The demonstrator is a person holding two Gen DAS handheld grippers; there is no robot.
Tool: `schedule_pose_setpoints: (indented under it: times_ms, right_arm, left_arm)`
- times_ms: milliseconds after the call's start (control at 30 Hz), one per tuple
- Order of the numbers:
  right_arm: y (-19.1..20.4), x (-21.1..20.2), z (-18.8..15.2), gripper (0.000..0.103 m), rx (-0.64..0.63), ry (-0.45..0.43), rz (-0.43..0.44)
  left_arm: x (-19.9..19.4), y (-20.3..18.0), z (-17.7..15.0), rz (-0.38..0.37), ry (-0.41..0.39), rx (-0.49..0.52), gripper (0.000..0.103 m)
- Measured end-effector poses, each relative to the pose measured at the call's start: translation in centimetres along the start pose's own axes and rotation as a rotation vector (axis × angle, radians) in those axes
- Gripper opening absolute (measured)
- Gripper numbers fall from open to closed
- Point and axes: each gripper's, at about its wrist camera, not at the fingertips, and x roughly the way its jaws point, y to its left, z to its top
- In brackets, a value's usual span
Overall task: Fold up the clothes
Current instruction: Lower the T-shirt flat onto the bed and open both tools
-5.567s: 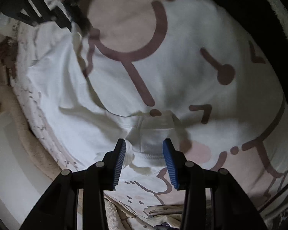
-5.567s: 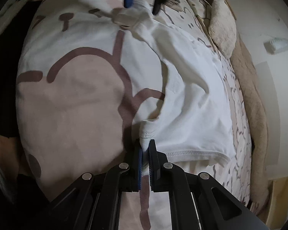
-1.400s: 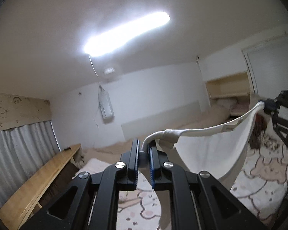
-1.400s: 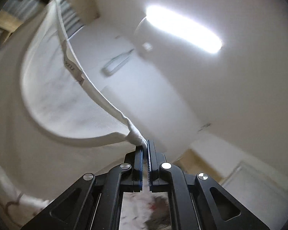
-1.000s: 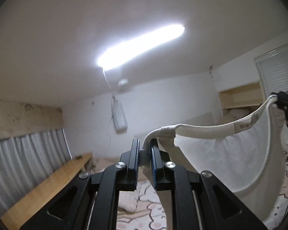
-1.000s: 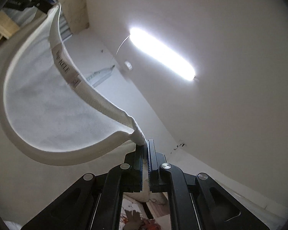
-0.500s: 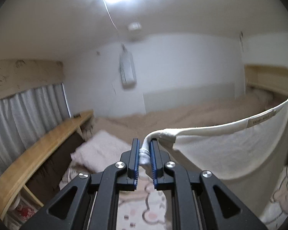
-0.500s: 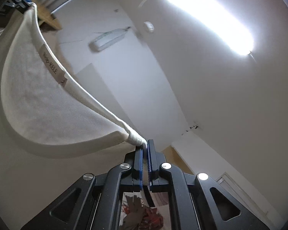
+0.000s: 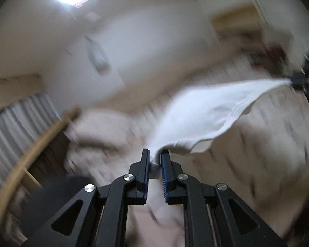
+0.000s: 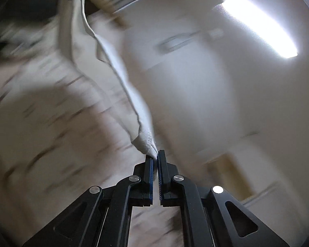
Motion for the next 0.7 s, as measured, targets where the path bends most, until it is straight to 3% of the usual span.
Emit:
schedule_pose_setpoints:
  times_ms: [133,233,367,533,600,700]
  right_arm:
    - [10.8,1.0,-7.5,0.004,-0.093,0.164,0.204]
    - [14.7,1.0,-9.9,0.004,-0.184,0.192,0.258]
    - [14.7,0.5,-9.5,0.004,-0.223,0.146,0.287]
    - [10.5,-2.2,-7.3,0.003,-0.238,0.078,0.253]
    - [9.3,-3.0,-7.3,0.003,-0.255,0.080,0.268]
    - [10.1,-2.0,-8.0,0.003,-0.294,0.117,0.339]
  left_arm:
    - [1.8,-7.0,-8.3,-0.053,0.136,0.146,0.013]
    - [2.1,-11.3,-13.0,-0.063,0.184,0.272,0.013]
    - [0.5,-12.1,-14.3,-0.030,0.126,0.392,0.013]
    - [-3.9,-9.0,-12.1,-0.007,0.005,0.348,0.013]
    - [-4.2,-8.7,-11.8,-0.029,0.026,0.336,0.013]
    - [-2.3,-8.6,-13.4,-0.091,0.124,0.300,0.013]
